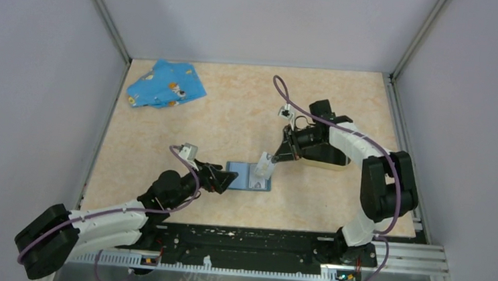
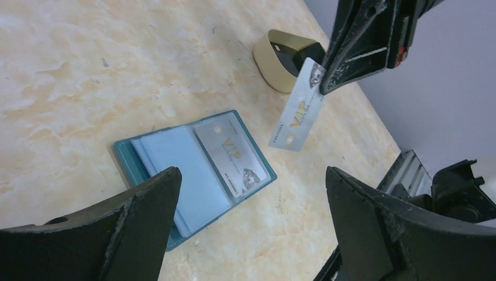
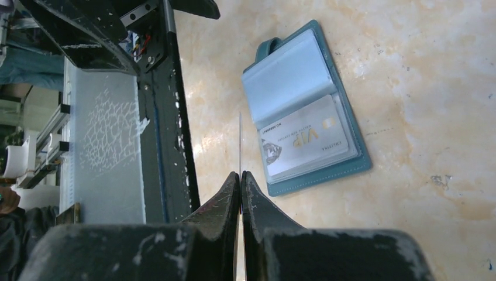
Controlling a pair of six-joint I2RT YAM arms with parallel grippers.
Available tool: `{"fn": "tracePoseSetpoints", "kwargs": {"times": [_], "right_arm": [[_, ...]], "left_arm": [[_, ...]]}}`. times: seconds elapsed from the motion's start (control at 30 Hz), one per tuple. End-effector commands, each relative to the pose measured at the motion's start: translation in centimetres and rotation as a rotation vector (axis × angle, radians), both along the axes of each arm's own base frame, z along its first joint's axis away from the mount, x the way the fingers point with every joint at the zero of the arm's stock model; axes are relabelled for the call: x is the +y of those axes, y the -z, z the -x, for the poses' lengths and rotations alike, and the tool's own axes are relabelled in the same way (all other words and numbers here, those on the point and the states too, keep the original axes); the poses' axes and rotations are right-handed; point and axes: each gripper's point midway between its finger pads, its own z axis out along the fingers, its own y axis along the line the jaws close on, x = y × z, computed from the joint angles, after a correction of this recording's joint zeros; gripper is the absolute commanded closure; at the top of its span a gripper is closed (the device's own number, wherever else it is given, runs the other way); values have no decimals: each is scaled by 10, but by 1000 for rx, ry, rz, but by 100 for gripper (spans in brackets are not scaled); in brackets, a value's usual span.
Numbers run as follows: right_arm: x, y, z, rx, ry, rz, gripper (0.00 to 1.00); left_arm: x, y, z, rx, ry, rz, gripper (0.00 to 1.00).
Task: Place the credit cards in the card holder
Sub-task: Insert the credit card into the card holder.
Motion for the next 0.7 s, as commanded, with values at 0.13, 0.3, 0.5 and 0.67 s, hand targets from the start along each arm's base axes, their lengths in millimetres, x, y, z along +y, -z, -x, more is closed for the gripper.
{"fn": "tracePoseSetpoints", "kwargs": {"times": [0.13,0.3,0.5,0.67], "right_arm": [[13,24,-1,90,-11,10,100],[13,37,2,151,19,21,100],[20,43,-6,241,82,9,100],[24,53,-7,309,100,12,100]], "left_arm": [[-13,16,20,81,120,-21,3],[-16,32,3,154,57,-112,10],[-20,47,-5,188,44,-187,29],[-19,72,-9,253,18,-258,47]]}}
